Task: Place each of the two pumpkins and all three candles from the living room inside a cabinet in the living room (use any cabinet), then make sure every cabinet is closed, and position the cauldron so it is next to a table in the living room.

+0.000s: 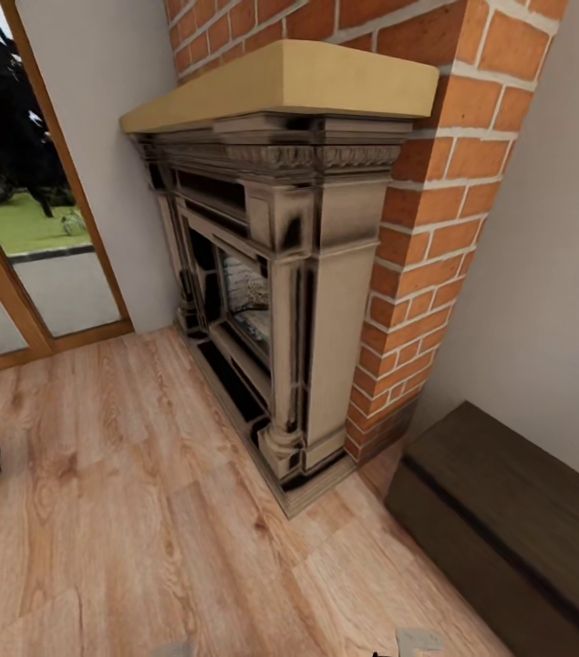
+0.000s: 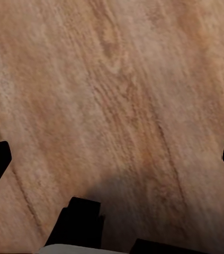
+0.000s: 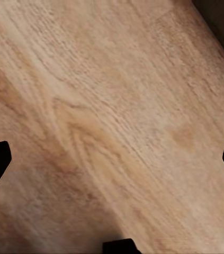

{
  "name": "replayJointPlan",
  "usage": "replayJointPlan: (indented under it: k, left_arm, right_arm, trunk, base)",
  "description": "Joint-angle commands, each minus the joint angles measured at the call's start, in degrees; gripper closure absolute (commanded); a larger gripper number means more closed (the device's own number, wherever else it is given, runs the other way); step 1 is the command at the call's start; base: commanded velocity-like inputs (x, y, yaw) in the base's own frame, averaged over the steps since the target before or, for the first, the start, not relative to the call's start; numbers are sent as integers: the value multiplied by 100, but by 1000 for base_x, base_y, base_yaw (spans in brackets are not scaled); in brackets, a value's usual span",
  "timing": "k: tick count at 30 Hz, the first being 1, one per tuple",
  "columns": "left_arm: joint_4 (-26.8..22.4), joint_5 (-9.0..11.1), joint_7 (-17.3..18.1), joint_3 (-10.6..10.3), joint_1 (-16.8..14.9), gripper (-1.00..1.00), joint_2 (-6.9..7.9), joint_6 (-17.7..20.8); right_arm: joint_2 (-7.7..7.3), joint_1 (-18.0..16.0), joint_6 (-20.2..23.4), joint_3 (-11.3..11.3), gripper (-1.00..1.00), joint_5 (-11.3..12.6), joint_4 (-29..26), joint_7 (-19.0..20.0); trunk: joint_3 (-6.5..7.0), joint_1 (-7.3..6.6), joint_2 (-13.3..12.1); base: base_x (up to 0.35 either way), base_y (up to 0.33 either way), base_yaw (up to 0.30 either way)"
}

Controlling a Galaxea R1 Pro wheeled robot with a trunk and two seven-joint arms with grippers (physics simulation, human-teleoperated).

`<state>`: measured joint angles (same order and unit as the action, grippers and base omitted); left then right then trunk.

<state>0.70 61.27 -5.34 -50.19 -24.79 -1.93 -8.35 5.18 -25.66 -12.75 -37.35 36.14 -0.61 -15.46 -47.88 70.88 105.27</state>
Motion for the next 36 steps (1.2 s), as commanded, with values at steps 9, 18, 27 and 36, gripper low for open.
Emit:
replayJointPlan:
  k: [9,18,27,36]
  left_arm:
    - [-9,-1,30,1,0,-100,-17,0]
    - [-3,7,25,1,0,-100,-2,0]
    - [12,150,1,9,0,-100,16,0]
    - [18,210,-20,9,0,-100,13,9]
  right_arm:
    - [0,0,-4,-1,-100,-2,0,-1]
    - [0,0,-8,-1,-100,-2,0,-5]
    - [0,0,-9,-1,-100,-2,0,-9]
    - [0,0,21,2,-100,33,0,-34]
  trunk:
    - [0,0,0]
    - [0,0,0]
    - [0,0,0]
    - [-16,0,0]
  base:
    - [0,0,287]
    - [0,0,287]
    - [0,0,286]
    - [0,0,275]
